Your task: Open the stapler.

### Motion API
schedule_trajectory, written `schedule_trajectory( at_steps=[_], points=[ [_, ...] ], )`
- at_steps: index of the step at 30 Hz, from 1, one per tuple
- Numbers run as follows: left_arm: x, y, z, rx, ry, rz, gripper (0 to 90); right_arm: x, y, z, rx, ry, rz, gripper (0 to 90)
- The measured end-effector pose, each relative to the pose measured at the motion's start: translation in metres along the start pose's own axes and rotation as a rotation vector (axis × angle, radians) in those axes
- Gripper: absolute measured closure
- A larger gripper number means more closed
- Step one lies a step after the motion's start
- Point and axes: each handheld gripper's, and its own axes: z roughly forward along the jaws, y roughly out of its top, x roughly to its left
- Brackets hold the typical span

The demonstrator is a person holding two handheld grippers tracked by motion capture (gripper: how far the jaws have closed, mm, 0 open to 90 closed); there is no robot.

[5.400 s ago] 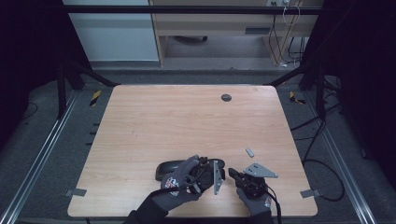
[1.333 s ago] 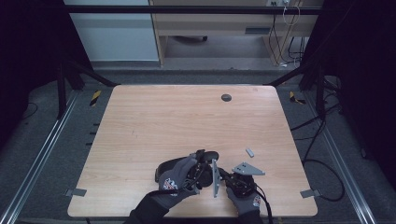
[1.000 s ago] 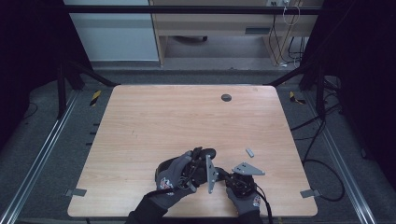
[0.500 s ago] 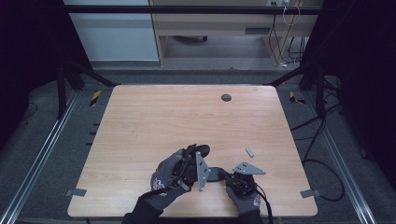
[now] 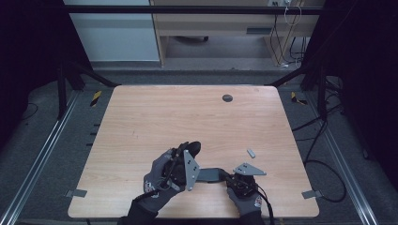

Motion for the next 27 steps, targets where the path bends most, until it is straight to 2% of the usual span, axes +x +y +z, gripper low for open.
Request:
schedule_trajectory(
  at_steps=[3, 8, 9, 15, 20, 23, 27],
  points=[
    [0.004, -0.004, -0.004, -0.013, 0.012, -0.034, 58.8, 0.0, 0.0, 0.0, 0.0, 0.002, -0.004, 90.0],
    [0.008, -0.006, -0.007, -0.017, 0.014, -0.056, 58.9, 0.001, 0.0, 0.001, 0.001, -0.001, -0.005, 90.0],
    [0.011, -0.007, -0.008, -0.024, 0.019, -0.074, 59.0, 0.001, 0.0, 0.001, 0.002, -0.001, -0.005, 90.0],
    [0.02, -0.013, -0.014, -0.03, 0.029, -0.118, 59.3, 0.001, 0.0, 0.001, 0.008, 0.0, -0.012, 90.0],
    [0.024, -0.018, -0.018, -0.028, 0.038, -0.133, 59.6, 0.002, 0.001, 0.002, 0.019, -0.002, -0.017, 90.0],
    [0.026, -0.024, -0.019, -0.032, 0.036, -0.158, 59.6, 0.003, 0.001, 0.003, 0.033, -0.002, -0.014, 90.0],
    [0.022, -0.023, -0.018, -0.034, 0.032, -0.127, 59.6, 0.003, 0.001, 0.002, 0.018, 0.008, -0.021, 90.0]
  ],
)
